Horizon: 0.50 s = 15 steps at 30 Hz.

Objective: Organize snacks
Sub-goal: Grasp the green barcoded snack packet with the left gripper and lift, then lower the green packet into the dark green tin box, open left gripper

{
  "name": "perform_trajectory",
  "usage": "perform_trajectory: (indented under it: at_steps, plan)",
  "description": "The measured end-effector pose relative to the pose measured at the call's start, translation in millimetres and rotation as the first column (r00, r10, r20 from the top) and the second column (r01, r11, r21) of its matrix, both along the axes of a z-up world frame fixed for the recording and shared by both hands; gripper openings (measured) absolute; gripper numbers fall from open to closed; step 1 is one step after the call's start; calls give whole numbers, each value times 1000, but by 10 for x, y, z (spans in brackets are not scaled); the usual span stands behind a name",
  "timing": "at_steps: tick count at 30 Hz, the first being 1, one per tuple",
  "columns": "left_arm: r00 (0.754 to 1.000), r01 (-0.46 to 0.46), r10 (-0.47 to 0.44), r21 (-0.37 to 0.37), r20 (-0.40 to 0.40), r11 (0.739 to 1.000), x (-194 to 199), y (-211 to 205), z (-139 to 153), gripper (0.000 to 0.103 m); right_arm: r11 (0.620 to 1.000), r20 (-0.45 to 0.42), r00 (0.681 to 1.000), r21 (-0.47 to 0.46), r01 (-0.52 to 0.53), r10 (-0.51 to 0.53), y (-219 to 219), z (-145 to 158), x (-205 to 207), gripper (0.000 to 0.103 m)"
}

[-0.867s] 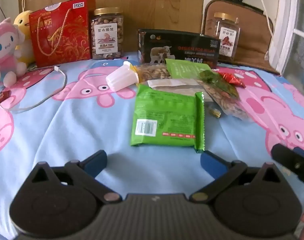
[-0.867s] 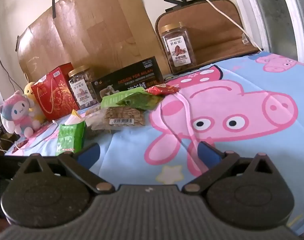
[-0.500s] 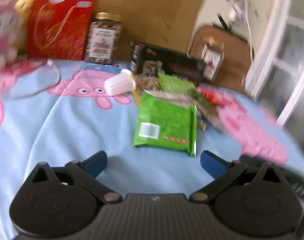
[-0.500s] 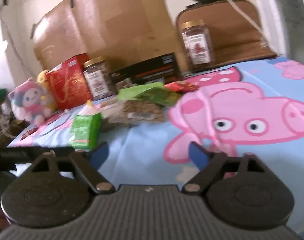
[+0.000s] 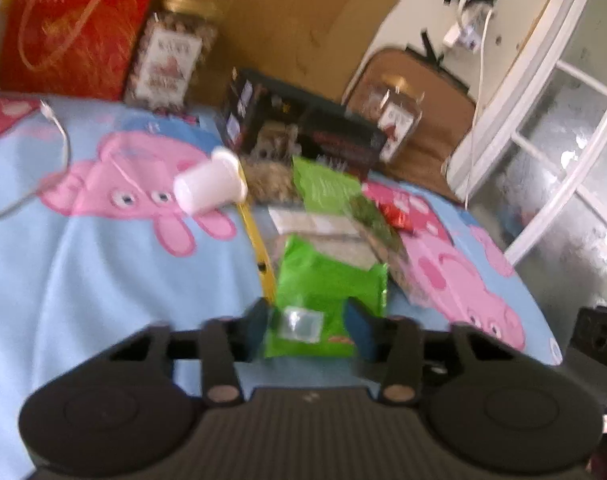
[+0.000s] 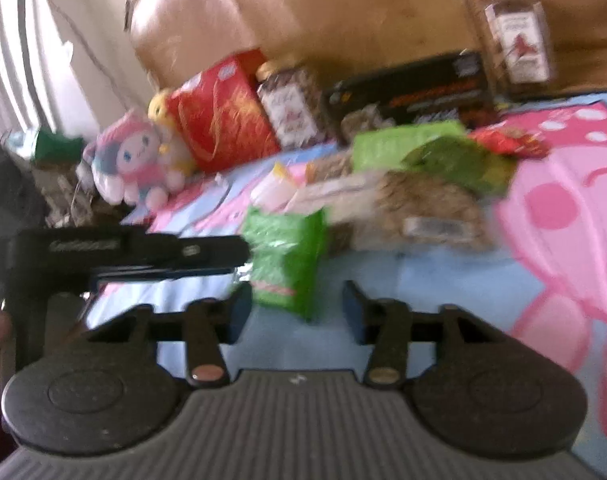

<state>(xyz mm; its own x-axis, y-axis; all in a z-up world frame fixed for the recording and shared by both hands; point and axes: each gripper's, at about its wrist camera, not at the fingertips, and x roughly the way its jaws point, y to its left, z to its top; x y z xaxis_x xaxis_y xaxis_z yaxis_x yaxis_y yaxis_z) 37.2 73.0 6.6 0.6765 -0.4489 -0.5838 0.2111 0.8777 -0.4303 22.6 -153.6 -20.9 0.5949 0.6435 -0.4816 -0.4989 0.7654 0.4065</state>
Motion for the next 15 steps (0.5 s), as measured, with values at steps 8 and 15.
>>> perform_trajectory:
  at_steps: [8,15]
  plan:
    - [990,-22,23,-14,142,1000,-68,76,418,30,999,78,996,-4,-48,48,-15,324,57,27]
    - [963,-47,35,40,268,998,741,-223,878,30,1000,150,988,-12,18,-15,1,757,838,27]
